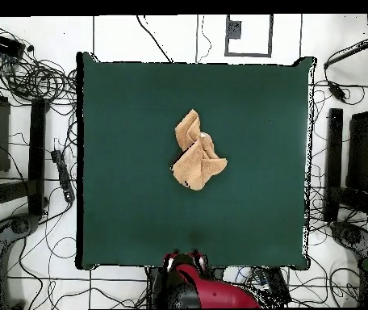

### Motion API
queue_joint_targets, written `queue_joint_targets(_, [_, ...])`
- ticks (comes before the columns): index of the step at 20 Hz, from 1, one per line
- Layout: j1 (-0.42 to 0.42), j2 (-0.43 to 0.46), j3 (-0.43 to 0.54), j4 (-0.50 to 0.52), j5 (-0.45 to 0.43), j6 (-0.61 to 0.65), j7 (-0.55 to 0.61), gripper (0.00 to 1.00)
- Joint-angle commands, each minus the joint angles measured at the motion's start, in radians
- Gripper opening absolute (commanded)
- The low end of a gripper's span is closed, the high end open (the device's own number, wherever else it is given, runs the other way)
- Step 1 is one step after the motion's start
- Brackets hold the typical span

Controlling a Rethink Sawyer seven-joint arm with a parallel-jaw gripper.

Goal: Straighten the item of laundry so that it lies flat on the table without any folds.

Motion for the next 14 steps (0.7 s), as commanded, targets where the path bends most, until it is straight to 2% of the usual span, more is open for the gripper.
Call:
queue_joint_targets(1, [0.078,0.323,0.023,-0.139,0.087,-0.147,0.259,1.0])
queue_joint_targets(3, [0.082,0.411,0.023,-0.174,0.091,-0.237,0.278,1.0])
queue_joint_targets(6, [0.076,0.455,0.024,-0.215,0.087,-0.268,0.264,1.0])
queue_joint_targets(8, [0.081,0.431,0.022,-0.233,0.092,-0.23,0.232,1.0])
queue_joint_targets(12, [0.126,0.294,0.017,-0.24,0.128,-0.084,0.176,1.0])
queue_joint_targets(14, [0.145,0.252,0.024,-0.263,0.139,-0.005,0.152,1.0])
